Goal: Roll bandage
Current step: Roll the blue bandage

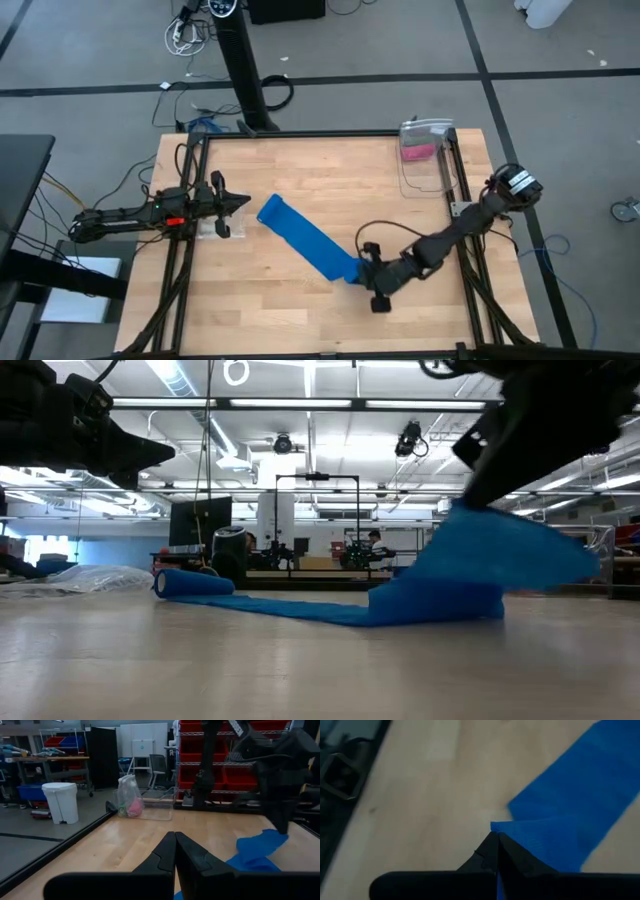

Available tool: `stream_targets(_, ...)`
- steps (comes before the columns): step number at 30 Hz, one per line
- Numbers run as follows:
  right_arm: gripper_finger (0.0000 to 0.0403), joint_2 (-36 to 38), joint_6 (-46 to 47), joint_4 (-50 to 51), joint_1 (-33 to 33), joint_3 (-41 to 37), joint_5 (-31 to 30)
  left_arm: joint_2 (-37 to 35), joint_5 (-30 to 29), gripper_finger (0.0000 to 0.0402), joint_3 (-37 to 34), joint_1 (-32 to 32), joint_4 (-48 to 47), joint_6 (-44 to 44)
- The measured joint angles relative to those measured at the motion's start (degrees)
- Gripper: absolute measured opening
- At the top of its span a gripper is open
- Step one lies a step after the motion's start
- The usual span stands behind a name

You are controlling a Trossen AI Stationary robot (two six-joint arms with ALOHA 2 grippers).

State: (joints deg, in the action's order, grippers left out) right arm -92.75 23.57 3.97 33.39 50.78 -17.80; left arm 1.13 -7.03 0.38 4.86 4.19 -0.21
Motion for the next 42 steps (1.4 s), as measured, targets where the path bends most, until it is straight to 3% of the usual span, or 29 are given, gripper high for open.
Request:
stream_targets(18, 0.0005, 0.0, 9.9, -0.3, 8.6, 0.0, 9.0, 0.0, -0.2, 0.0015, 0.0, 0.0, 0.0, -0.1)
stream_targets(24, 0.0055, 0.0, 11.4, -1.5, 8.8, 0.0, 8.3, 0.0, -1.3, 0.0015, 0.0, 0.0, -0.3, -0.6)
stream_targets(33, 0.0168, 0.0, 10.8, -2.2, 6.9, 0.0, 7.9, 1.2, 2.2, 0.0015, 0.0, 0.0, -3.0, -10.7)
stream_targets(42, 0.0186, 0.0, 2.1, -6.5, 3.3, 0.0, 1.4, 6.7, 1.9, 0.0015, 0.0, -0.1, -3.3, -11.0)
